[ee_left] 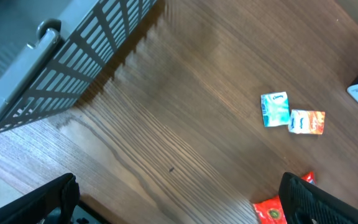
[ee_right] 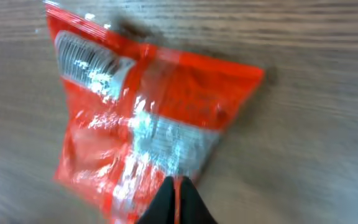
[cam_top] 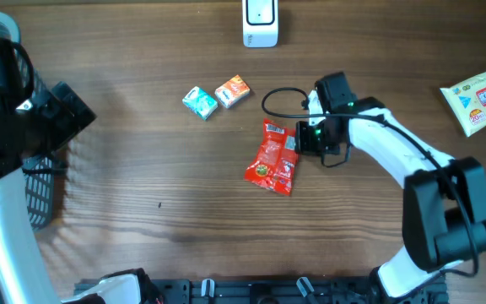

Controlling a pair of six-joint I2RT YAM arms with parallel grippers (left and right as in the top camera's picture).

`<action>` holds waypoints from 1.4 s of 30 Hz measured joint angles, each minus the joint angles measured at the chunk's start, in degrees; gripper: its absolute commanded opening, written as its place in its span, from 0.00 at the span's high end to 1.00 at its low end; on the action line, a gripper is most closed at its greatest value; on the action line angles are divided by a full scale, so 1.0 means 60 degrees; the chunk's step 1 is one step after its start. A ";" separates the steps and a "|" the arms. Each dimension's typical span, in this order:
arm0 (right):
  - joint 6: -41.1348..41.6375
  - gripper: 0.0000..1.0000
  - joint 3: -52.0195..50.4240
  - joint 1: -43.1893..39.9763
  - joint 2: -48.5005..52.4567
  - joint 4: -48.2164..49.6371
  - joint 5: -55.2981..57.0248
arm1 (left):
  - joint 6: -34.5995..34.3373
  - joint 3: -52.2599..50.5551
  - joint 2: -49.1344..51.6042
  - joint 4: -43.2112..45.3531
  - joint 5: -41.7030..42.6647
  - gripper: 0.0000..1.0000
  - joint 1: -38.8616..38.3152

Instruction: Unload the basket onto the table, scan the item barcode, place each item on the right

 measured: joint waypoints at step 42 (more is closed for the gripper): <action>0.1891 0.12 -0.2226 0.0605 -0.0477 0.2390 -0.1592 | 0.0000 0.0000 0.0000 0.0004 -0.0004 0.00 0.0000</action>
